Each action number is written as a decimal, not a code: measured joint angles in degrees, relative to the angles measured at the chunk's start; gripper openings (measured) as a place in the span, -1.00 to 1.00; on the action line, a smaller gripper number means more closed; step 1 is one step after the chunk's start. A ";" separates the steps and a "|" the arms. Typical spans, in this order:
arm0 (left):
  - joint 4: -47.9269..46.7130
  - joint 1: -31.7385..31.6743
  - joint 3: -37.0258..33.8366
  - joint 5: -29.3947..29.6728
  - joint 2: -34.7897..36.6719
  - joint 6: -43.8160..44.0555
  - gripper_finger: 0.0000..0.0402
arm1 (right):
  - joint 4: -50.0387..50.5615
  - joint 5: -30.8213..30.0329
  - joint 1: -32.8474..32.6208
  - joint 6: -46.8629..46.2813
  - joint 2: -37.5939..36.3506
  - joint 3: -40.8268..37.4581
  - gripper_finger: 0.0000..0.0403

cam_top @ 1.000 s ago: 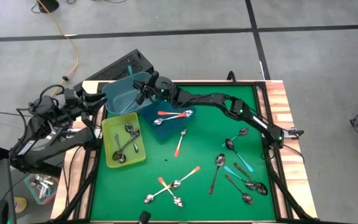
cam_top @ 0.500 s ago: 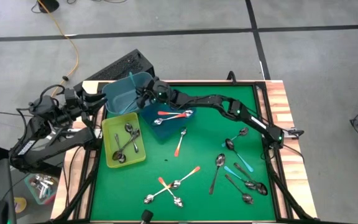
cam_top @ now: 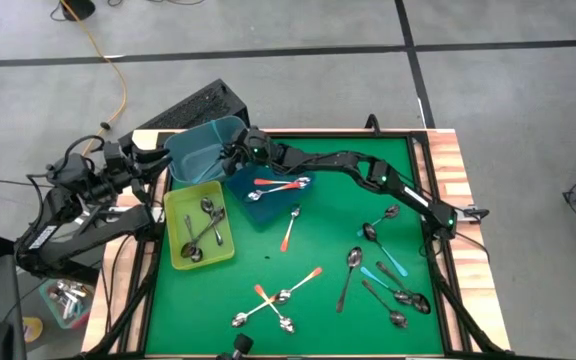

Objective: Sort silverware by color (type)
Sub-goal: Put the blue spoon into the light blue bin, then put the orange spoon into the blue bin

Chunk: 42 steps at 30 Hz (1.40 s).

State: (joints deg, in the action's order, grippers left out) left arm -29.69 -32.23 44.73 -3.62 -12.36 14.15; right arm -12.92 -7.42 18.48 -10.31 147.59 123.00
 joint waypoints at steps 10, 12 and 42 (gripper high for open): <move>0.02 0.00 0.00 0.00 0.00 0.11 -0.39 | 0.77 -0.02 0.06 1.50 0.00 0.00 -0.86; 0.02 0.00 0.00 0.00 0.00 0.11 -0.39 | 0.33 -0.02 0.04 2.96 0.00 0.00 -0.80; 0.04 0.00 0.00 -0.31 0.00 3.17 -0.39 | 71.73 0.02 -0.87 3.26 -36.79 0.15 -0.32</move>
State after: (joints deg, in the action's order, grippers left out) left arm -29.65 -32.23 44.73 -3.92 -12.36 17.32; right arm 58.81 -7.40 17.61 -7.05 110.80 123.15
